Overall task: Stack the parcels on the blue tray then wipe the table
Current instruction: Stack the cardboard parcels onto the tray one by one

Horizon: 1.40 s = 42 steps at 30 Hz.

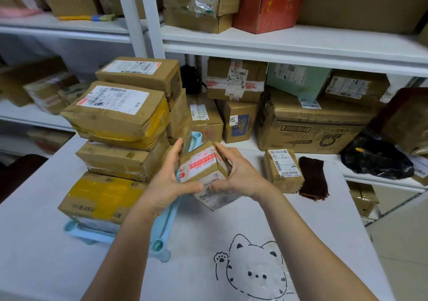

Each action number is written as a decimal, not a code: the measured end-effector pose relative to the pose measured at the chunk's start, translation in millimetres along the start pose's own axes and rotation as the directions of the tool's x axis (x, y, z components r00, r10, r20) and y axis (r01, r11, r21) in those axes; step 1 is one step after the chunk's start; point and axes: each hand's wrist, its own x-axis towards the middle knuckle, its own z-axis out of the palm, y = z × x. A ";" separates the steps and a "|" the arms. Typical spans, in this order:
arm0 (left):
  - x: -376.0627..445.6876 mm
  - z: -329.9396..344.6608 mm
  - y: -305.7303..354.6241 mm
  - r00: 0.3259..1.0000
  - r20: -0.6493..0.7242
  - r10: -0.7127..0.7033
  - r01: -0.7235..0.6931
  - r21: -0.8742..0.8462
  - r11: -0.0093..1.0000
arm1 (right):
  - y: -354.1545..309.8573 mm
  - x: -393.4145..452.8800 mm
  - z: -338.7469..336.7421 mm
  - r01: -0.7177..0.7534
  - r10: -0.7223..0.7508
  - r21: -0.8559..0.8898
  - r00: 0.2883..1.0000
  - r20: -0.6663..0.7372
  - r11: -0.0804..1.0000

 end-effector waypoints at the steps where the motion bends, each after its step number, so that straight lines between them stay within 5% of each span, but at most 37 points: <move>1: -1.6 -1.4 4.7 1.000 0.002 0.011 -0.011 0.083 0.996 | -2.7 0.7 3.3 -0.008 0.008 -0.044 1.000 0.010 0.999; 5: -5.0 -11.6 10.8 0.999 -0.010 0.037 -0.031 0.347 0.937 | -9.5 3.2 15.3 -0.024 0.026 -0.092 1.000 0.017 0.995; 11: -15.9 -25.8 6.3 0.990 -0.137 -0.023 0.041 0.136 0.990 | -14.2 -6.7 16.1 -0.147 0.151 0.097 0.988 -0.029 0.984; 14: -23.6 -33.7 7.1 0.974 -0.203 -0.099 0.090 -0.052 0.995 | -11.2 -12.9 9.9 -0.339 0.325 0.133 0.939 0.116 0.931; 18: -35.2 -51.1 7.5 0.939 -0.294 -0.181 0.193 0.012 0.981 | -10.5 -6.9 26.2 -0.455 0.380 0.204 0.868 0.320 0.867; 25: -65.7 -103.9 21.0 0.881 -0.407 -0.240 0.238 -0.057 0.970 | -34.8 7.8 64.8 -0.406 0.305 0.216 0.872 0.382 0.888; 32: -84.3 -125.9 21.0 0.920 -0.272 -0.282 0.301 0.030 0.953 | -40.1 10.1 58.8 -0.435 0.322 0.155 0.823 0.468 0.887; 34: -80.5 -145.6 18.2 0.834 -0.501 -0.231 0.264 -0.005 0.964 | -37.3 12.5 59.6 -0.438 0.305 0.175 0.812 0.498 0.882; 36: -71.9 -174.3 19.3 0.624 -0.753 -0.209 0.210 -0.096 0.973 | -40.4 16.1 66.1 -0.436 0.286 0.168 0.790 0.542 0.884; 37: -66.9 -186.1 18.8 0.577 -0.789 -0.210 0.174 -0.133 0.976 | -43.1 17.7 72.3 -0.436 0.288 0.156 0.782 0.552 0.886; 42: -47.2 -193.1 10.5 0.664 -0.718 -0.210 0.140 -0.156 0.978 | -67.3 33.5 111.0 -0.438 0.337 0.150 0.833 0.439 0.886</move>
